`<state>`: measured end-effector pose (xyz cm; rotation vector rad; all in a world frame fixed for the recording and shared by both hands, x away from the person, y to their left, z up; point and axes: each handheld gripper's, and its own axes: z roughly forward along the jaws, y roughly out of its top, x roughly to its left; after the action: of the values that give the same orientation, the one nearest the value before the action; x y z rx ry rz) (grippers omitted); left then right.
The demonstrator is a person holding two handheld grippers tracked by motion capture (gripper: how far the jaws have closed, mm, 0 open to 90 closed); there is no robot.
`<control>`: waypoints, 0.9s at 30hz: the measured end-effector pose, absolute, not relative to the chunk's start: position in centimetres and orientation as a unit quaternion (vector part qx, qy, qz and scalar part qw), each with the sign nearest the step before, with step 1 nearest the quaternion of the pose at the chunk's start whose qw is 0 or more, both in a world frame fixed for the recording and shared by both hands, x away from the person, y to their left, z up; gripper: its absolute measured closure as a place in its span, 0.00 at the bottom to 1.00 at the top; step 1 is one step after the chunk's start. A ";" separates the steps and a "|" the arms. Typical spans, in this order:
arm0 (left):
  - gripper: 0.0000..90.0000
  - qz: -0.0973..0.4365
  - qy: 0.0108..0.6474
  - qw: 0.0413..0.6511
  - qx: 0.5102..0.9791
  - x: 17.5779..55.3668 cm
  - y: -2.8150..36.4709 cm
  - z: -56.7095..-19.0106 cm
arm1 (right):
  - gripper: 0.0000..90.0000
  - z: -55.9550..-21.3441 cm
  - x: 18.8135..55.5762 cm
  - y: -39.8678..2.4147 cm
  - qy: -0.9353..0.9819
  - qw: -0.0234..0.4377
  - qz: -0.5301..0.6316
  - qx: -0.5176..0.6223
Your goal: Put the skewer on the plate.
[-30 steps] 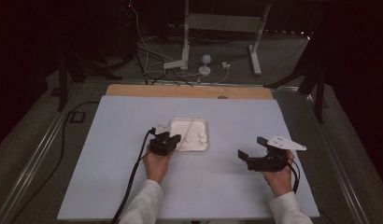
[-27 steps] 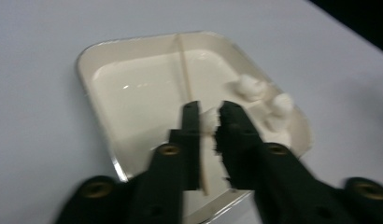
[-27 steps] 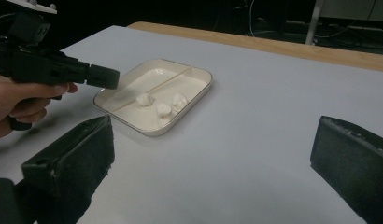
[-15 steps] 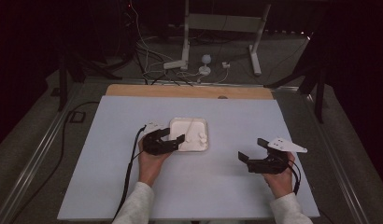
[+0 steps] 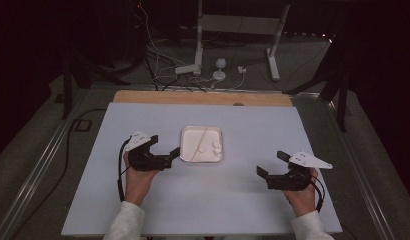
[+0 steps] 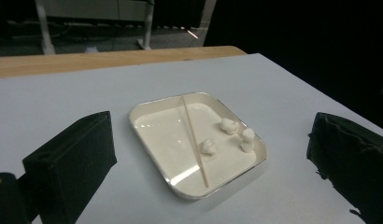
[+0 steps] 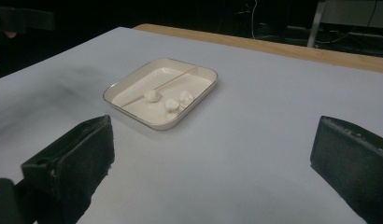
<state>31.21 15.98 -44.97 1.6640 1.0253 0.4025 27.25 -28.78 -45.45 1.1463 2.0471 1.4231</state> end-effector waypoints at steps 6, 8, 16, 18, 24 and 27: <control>0.01 0.192 0.421 0.547 0.698 29.8 17.9 -45.0 | 0.00 -45.7 26.7 -29.1 0.729 0.199 0.513 0.408; 0.01 0.196 0.418 0.549 0.697 29.3 18.4 -45.1 | 0.00 -45.8 26.6 -29.2 0.728 0.201 0.515 0.405; 0.01 0.218 0.423 0.544 0.691 27.8 20.4 -45.8 | 0.00 -46.0 26.2 -29.2 0.726 0.210 0.517 0.403; 0.01 0.226 0.424 0.543 0.689 27.6 20.7 -45.9 | 0.00 -46.0 26.1 -29.3 0.726 0.217 0.515 0.400; 0.01 0.240 0.414 0.536 0.695 26.4 21.3 -46.4 | 0.00 -46.0 25.8 -29.5 0.722 0.225 0.521 0.395; 0.01 0.247 0.414 0.531 0.696 25.9 21.7 -46.7 | 0.00 -46.1 25.8 -29.8 0.717 0.226 0.526 0.399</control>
<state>25.87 21.69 -46.71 1.6614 0.9888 0.5905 25.79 -29.80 -46.07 1.0988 1.9766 1.4493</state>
